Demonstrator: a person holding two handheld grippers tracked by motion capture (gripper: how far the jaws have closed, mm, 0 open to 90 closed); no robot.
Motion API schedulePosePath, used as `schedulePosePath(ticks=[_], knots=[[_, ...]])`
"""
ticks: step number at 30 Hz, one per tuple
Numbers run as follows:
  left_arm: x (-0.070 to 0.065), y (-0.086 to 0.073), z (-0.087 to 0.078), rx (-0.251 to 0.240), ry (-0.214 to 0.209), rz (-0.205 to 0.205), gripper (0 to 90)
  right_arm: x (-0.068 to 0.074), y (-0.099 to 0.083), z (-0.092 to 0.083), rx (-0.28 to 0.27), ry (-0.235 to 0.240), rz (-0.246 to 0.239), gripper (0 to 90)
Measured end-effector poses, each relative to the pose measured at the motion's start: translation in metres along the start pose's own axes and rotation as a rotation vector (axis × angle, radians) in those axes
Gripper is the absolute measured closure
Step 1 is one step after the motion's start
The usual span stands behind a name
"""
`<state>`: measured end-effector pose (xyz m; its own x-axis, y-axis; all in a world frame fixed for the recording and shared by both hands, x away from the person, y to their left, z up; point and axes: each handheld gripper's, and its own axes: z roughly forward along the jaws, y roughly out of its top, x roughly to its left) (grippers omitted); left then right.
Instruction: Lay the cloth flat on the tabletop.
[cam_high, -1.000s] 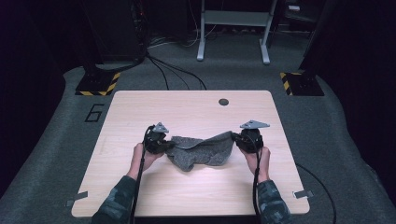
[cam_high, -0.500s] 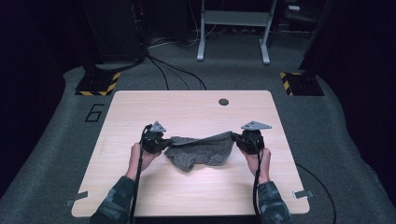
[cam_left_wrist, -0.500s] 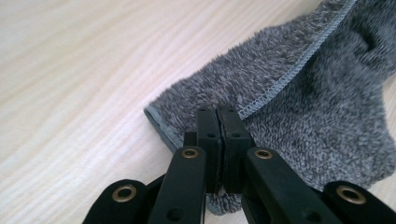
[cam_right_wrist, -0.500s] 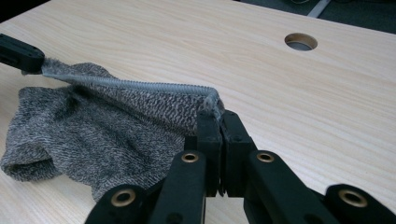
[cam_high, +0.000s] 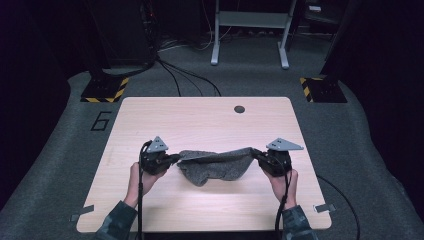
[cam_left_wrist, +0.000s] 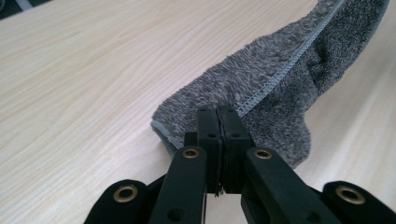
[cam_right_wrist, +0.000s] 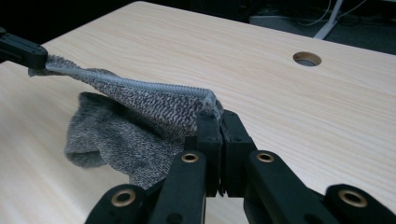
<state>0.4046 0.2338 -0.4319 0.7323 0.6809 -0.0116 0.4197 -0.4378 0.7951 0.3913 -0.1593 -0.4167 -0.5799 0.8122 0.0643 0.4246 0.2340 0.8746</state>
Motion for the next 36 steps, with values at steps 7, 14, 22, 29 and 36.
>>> schedulePosePath(ticks=[7, 14, 22, 29, 36], knots=[[0.022, 0.038, 0.005, 0.019, 0.056, 0.015, 89.1, -0.009, 0.03, 0.001, -0.011, -0.014, -0.024, 88.7], [0.095, 0.092, 0.056, 0.047, 0.232, -0.241, 33.7, -0.061, 0.103, 0.106, 0.168, -0.199, 0.072, 53.7], [0.066, 0.012, 0.05, 0.053, 0.145, -0.308, 26.3, -0.057, 0.036, 0.086, 0.201, -0.077, 0.097, 43.6], [0.015, -0.036, 0.058, 0.071, -0.009, -0.342, 25.4, -0.041, -0.039, 0.068, 0.262, -0.021, 0.145, 43.6], [-0.008, -0.044, 0.07, 0.089, -0.061, -0.327, 28.9, -0.041, -0.047, 0.089, 0.281, -0.027, 0.175, 45.9]])
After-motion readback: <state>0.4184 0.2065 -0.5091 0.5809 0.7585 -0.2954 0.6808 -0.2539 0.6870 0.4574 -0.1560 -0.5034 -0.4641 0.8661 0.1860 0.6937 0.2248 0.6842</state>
